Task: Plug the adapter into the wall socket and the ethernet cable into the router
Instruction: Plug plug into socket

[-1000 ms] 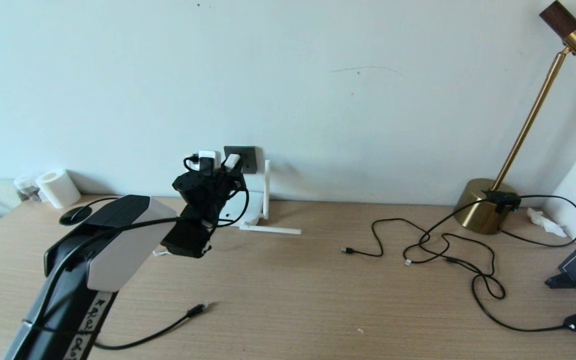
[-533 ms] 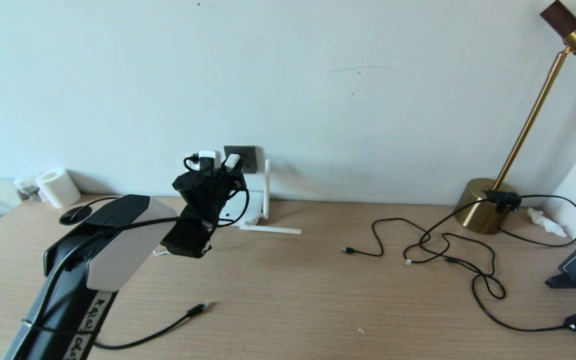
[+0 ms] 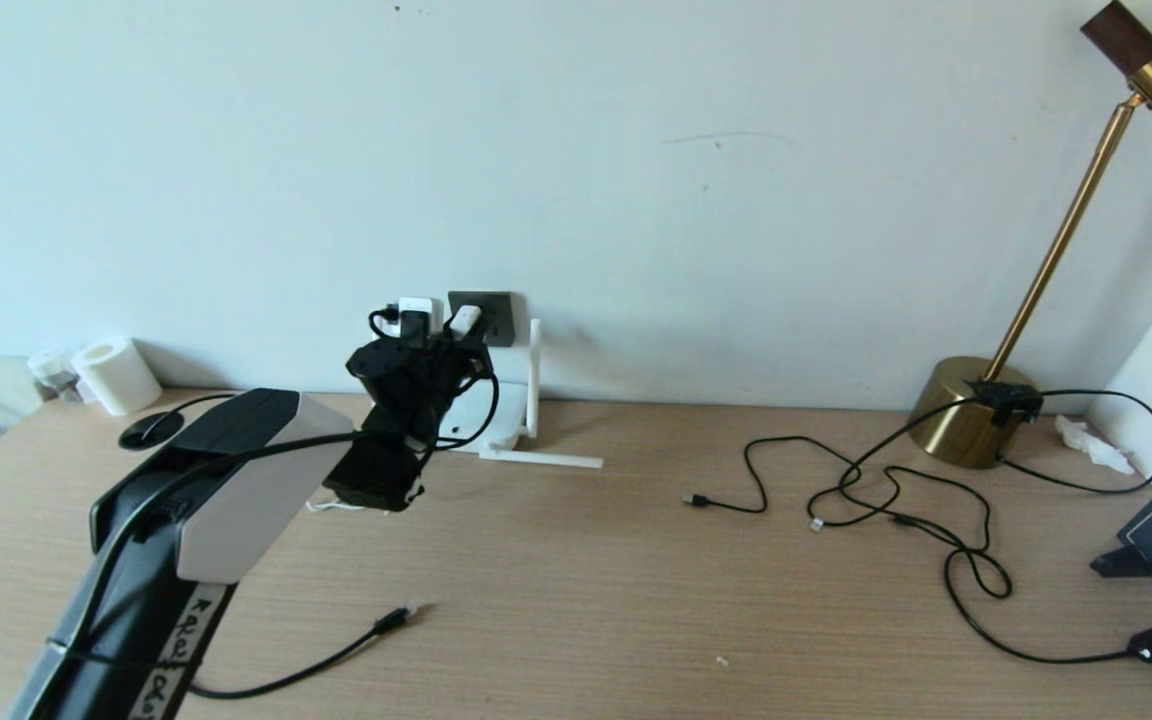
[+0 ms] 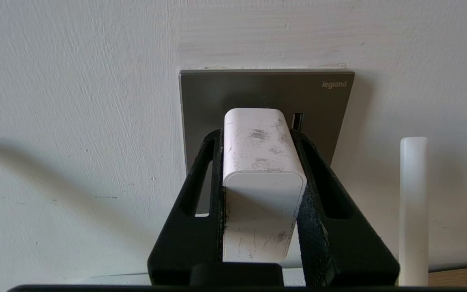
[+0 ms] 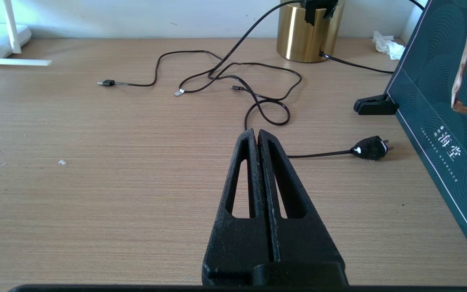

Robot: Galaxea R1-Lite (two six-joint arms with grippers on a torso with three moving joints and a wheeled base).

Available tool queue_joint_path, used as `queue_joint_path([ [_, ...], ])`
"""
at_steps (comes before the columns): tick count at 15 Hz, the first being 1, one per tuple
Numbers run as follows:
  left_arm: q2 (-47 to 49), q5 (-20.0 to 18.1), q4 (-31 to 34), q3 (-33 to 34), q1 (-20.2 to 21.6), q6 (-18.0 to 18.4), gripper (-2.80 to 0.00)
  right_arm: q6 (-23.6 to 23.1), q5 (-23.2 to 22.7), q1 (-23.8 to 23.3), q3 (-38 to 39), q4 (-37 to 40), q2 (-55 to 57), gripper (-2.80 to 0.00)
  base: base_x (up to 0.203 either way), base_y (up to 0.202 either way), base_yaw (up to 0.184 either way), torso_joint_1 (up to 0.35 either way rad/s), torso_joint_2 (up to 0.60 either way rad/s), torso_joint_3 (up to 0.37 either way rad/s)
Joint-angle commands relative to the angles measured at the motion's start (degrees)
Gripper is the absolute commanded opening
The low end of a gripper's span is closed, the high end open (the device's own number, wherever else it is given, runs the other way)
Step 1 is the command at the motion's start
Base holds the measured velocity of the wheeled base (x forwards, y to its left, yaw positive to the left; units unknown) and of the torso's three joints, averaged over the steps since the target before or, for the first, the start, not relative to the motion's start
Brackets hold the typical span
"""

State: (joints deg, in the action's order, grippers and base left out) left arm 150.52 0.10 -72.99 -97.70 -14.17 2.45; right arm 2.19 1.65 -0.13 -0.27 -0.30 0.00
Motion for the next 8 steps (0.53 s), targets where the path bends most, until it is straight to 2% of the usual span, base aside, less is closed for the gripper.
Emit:
queue_joint_path([
  [1, 0.8, 0.0, 0.2, -1.6, 0.0, 0.0, -2.8, 0.0, 0.0, 0.0, 0.0, 0.0, 0.0, -2.8, 0.0, 0.0, 0.0, 0.0, 0.0, 0.0],
  [8, 2.1, 0.1, 1.6, -4.0, -0.1, 0.0, -2.8, 0.0, 0.0, 0.0, 0.0, 0.0, 0.1, -2.8, 0.0, 0.0, 0.0, 0.0, 0.0, 0.0],
])
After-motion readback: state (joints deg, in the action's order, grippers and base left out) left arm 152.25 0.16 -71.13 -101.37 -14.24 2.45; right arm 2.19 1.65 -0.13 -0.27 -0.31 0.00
